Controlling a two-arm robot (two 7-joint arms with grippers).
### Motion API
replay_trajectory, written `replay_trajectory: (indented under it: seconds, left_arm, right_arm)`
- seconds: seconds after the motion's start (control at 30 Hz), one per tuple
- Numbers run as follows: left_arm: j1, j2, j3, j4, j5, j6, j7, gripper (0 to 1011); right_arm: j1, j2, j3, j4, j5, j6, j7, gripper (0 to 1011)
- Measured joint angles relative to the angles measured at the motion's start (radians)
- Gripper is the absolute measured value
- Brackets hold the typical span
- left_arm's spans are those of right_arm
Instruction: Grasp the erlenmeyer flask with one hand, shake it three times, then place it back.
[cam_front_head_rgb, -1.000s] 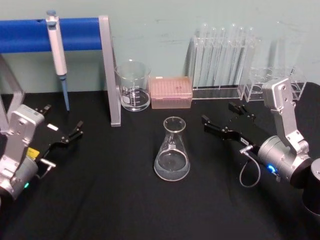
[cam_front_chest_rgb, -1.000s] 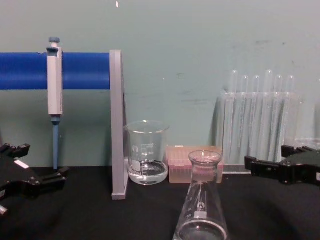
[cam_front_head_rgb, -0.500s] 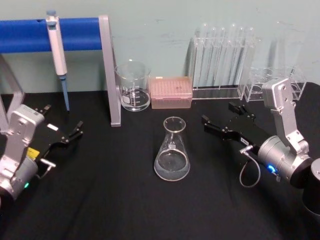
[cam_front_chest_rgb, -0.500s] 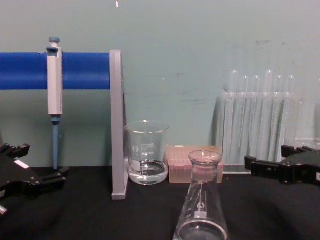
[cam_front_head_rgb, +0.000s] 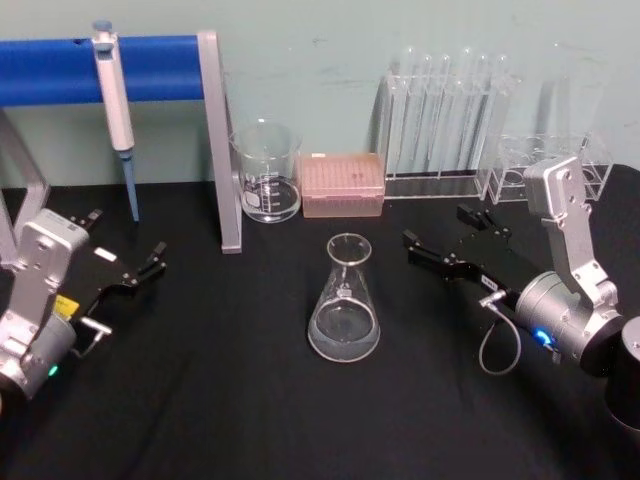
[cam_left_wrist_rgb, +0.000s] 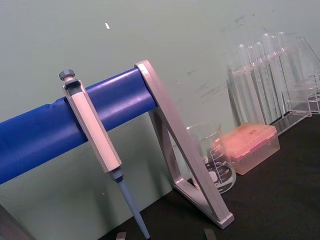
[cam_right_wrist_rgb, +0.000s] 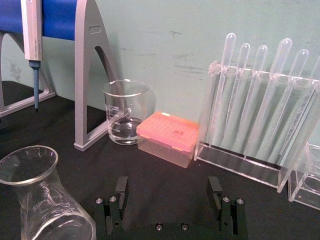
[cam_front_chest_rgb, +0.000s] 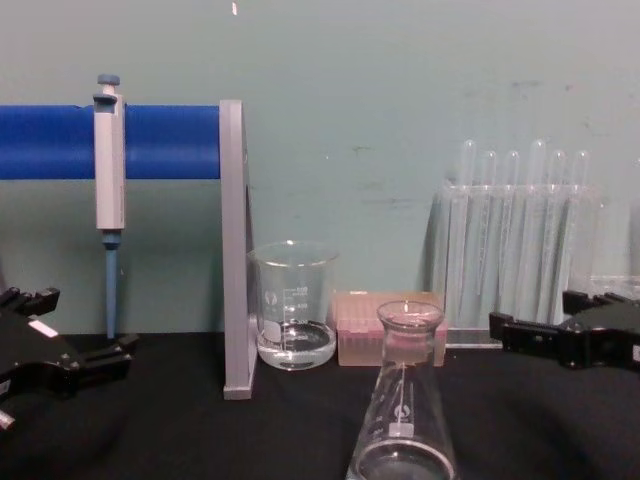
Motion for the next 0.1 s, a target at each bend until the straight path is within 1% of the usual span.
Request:
replay_trajectory:
  seconds: [0.1]
  left_arm:
    - [0.000,0.000,0.000,0.000,0.000,0.000,0.000,1001]
  right_arm:
    - [0.000,0.000,0.000,0.000,0.000,0.000,0.000,1000]
